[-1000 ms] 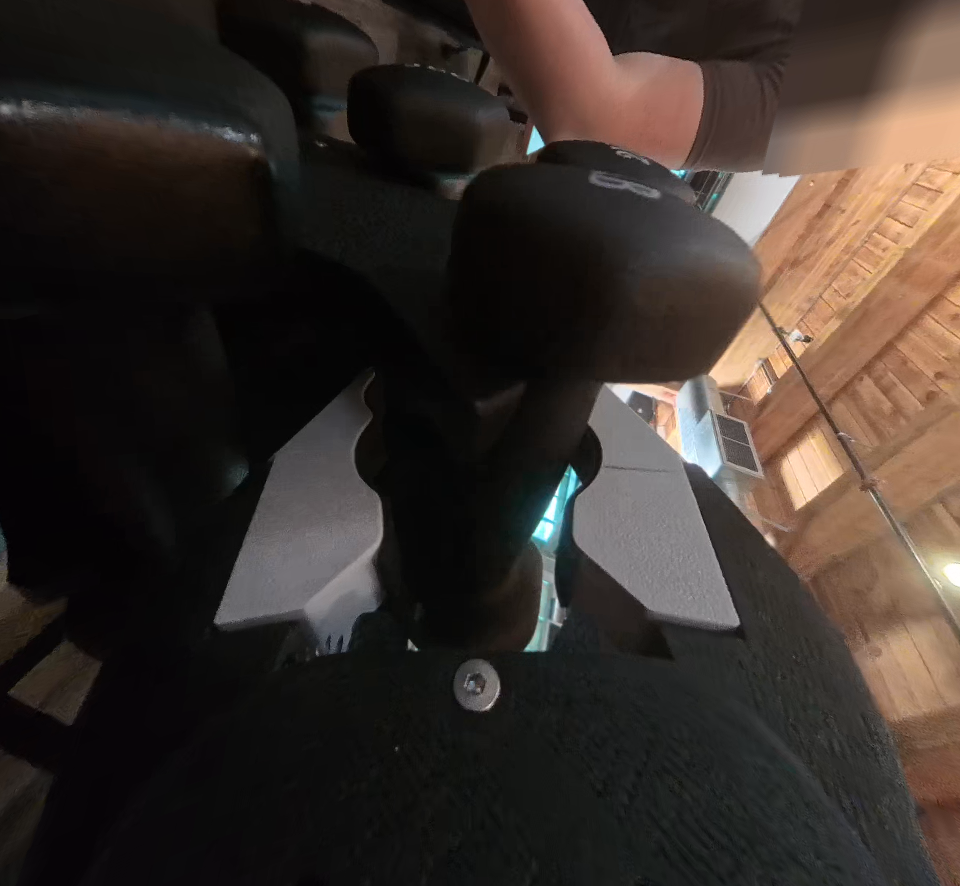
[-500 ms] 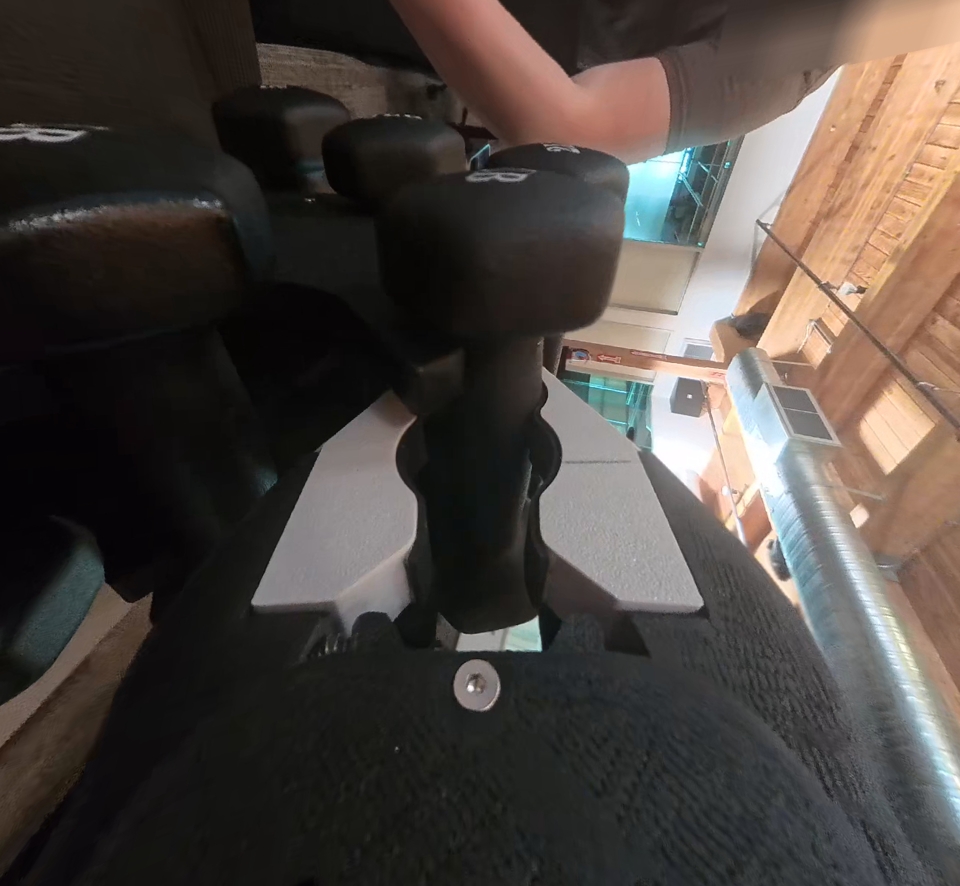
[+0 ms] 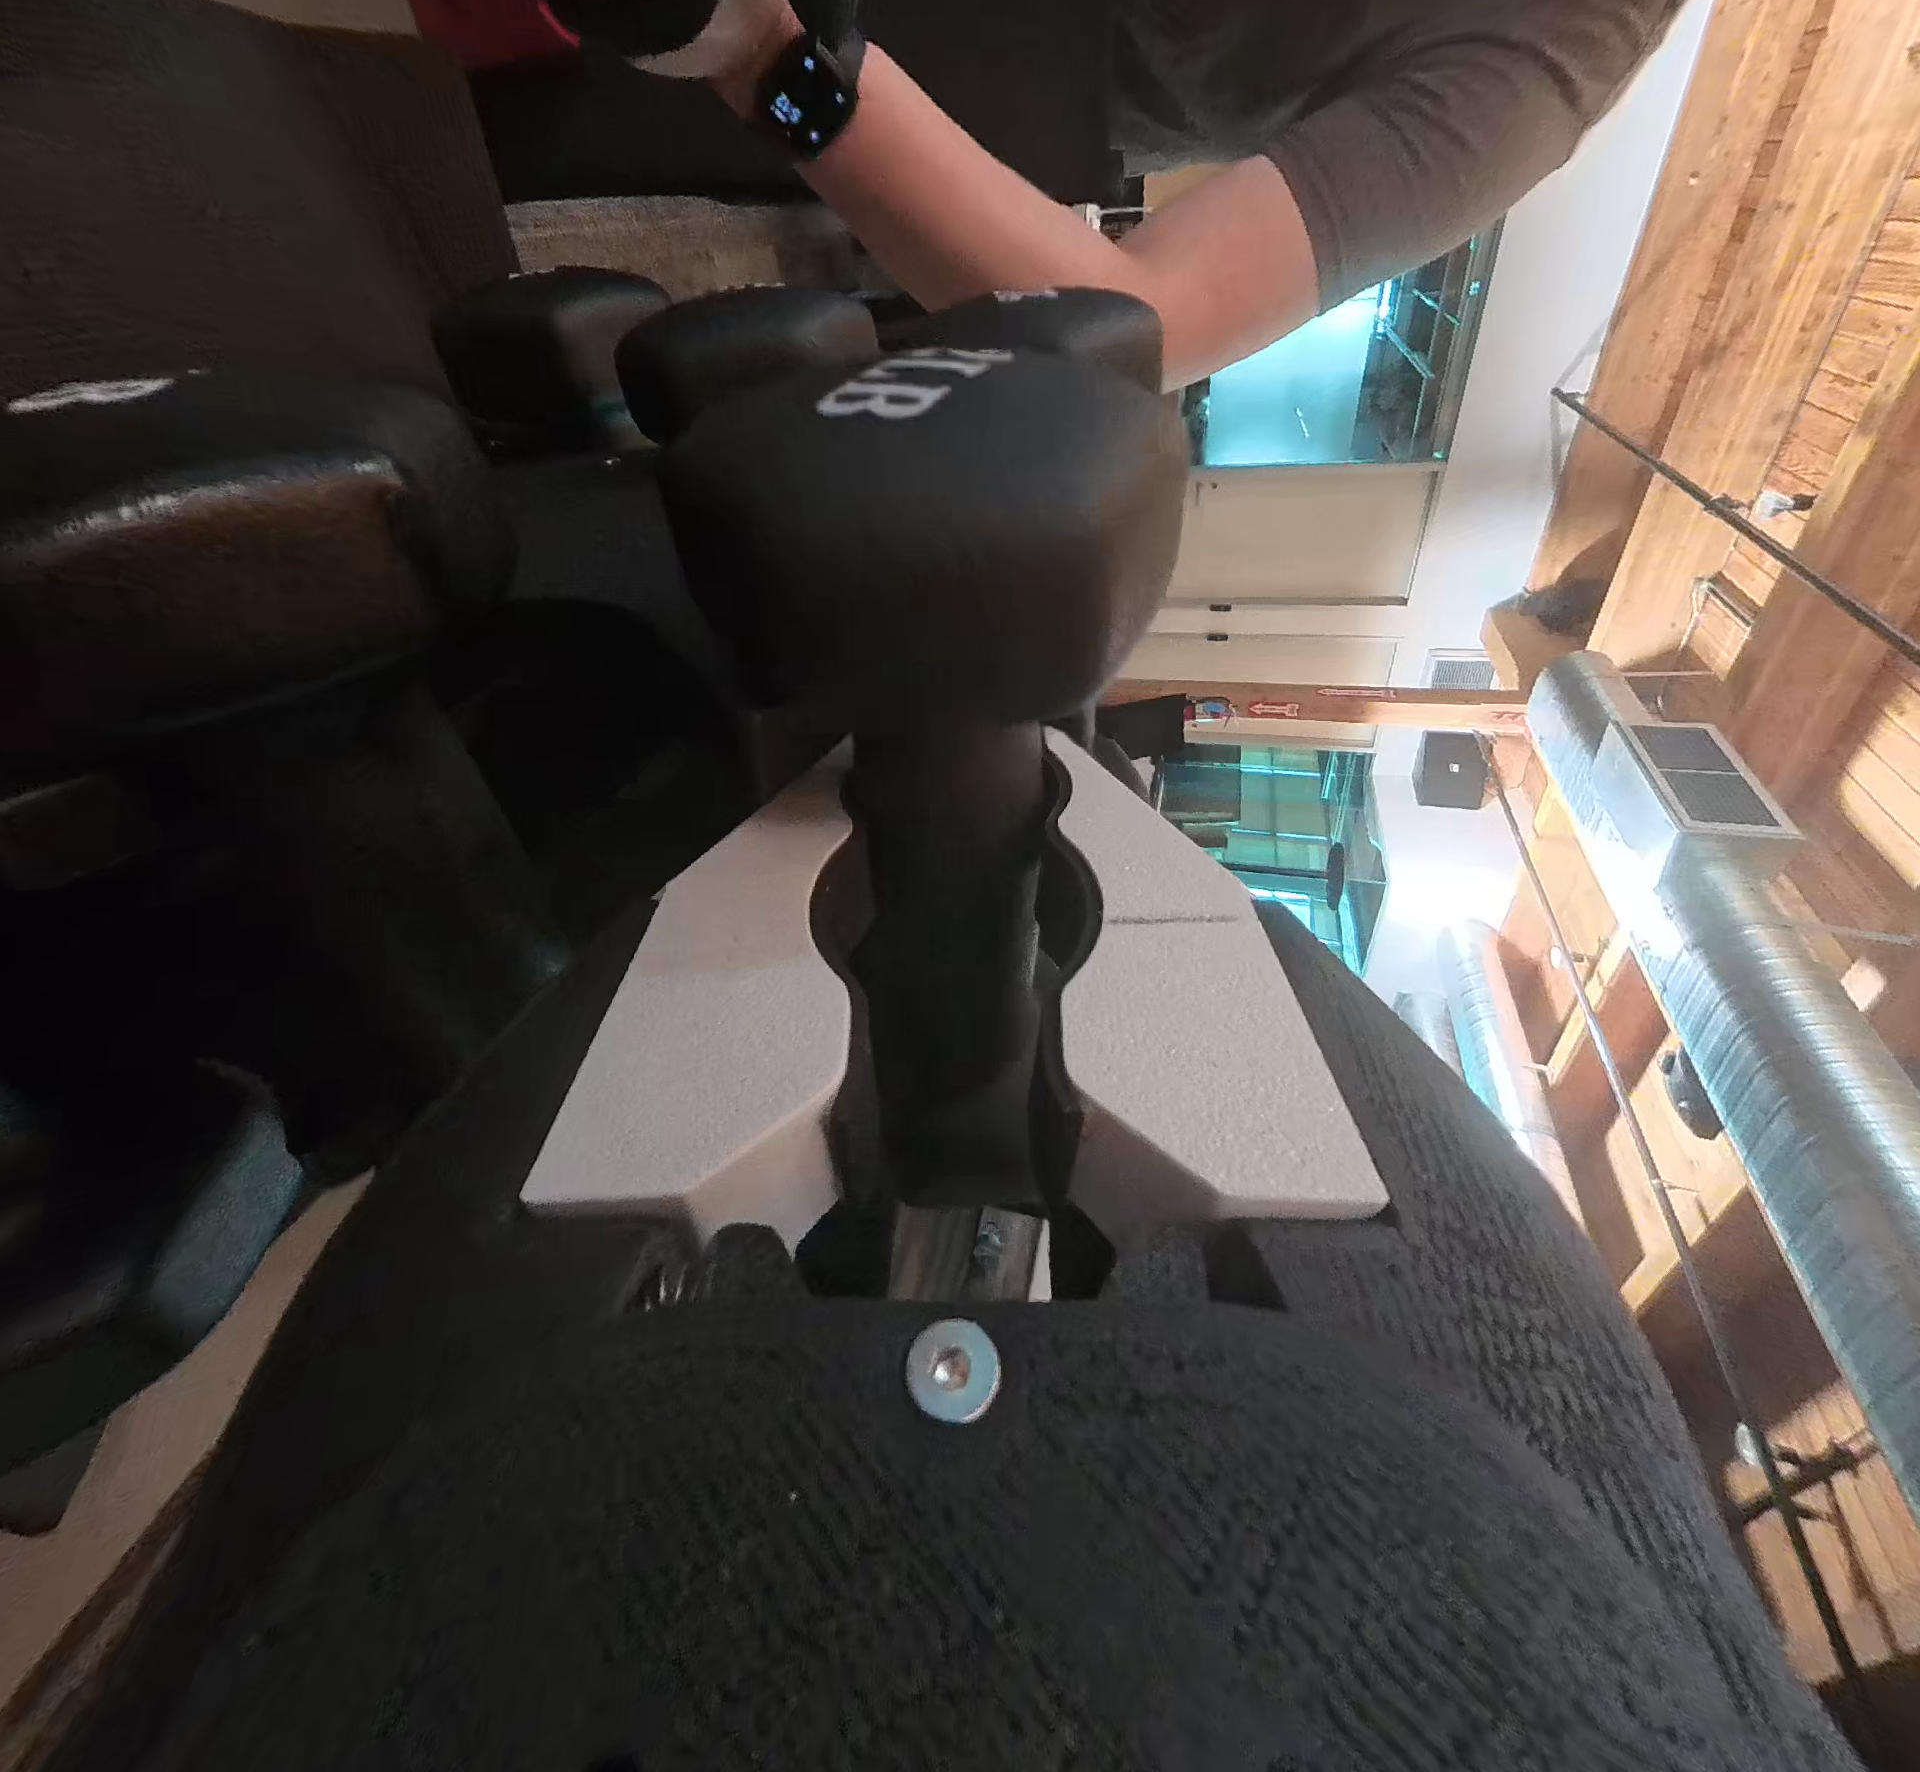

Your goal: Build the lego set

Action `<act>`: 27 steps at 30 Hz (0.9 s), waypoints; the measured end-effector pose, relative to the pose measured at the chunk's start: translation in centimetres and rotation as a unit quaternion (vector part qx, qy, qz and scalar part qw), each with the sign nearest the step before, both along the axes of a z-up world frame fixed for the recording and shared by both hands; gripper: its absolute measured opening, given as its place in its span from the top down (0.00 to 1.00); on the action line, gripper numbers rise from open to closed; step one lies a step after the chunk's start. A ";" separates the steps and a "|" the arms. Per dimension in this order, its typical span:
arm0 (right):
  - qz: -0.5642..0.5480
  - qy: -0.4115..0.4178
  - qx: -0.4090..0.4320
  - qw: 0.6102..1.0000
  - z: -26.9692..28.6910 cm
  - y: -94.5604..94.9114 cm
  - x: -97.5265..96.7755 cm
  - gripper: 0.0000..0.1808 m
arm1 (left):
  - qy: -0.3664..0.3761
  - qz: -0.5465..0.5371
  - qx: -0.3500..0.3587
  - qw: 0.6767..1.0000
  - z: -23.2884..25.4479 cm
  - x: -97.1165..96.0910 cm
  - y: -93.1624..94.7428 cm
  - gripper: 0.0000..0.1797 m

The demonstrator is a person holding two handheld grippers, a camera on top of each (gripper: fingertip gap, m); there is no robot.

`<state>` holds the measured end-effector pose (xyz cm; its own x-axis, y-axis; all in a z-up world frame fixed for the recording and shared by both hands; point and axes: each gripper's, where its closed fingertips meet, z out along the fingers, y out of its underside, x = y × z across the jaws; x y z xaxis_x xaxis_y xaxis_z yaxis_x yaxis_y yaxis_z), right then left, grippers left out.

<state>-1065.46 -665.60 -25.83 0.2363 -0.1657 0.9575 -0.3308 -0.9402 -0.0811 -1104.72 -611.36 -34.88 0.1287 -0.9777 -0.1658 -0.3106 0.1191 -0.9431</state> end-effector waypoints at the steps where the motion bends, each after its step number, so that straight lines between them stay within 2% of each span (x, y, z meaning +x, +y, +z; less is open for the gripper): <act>1: 0.000 -0.001 -0.006 1.000 0.3 0.0 -0.3 0.86 | 0.001 0.000 0.000 1.000 -0.1 -0.1 0.0 0.72; 3: 0.000 -0.016 -0.019 1.000 1.6 -0.3 -0.6 0.86 | 0.001 -0.004 -0.002 1.000 -0.2 0.1 -0.1 0.72; 5: -0.001 -0.035 0.016 0.999 3.4 -0.6 -1.1 0.86 | -0.001 -0.010 -0.002 1.000 -0.2 0.3 -0.4 0.72; 9: 0.016 -0.095 0.031 0.995 8.6 -0.3 -2.9 0.86 | -0.007 -0.022 -0.007 1.000 -0.2 1.0 -1.1 0.72; 12: 0.059 -0.129 0.106 0.984 12.0 1.2 -5.1 0.86 | -0.016 -0.034 -0.008 0.999 0.1 1.7 -1.6 0.72; 14: 0.096 -0.145 0.194 0.965 14.1 2.7 -6.8 0.86 | -0.021 -0.041 -0.008 0.999 0.3 2.2 -1.8 0.72; 19: 0.194 -0.168 0.447 0.857 18.8 6.8 -11.0 0.86 | -0.036 -0.053 -0.009 0.998 1.1 2.8 -2.1 0.72; 23: 0.236 -0.159 0.570 0.771 20.9 8.9 -12.7 0.87 | -0.048 -0.052 -0.007 0.997 1.8 2.8 -1.9 0.72; 25: 0.251 -0.140 0.639 0.714 21.2 9.8 -13.2 0.87 | -0.051 -0.048 -0.009 0.997 1.9 2.5 -1.6 0.72; 27: 0.265 -0.105 0.719 0.633 21.1 10.7 -13.7 0.86 | -0.053 -0.044 -0.010 0.998 1.9 2.3 -1.3 0.72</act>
<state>-1079.15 -654.91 -4.77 0.5164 -0.8531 -0.0747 0.1608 0.1823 -0.9700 -1102.40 -612.61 -32.95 0.0589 -0.9890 -0.1355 -0.1976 0.1215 -0.9727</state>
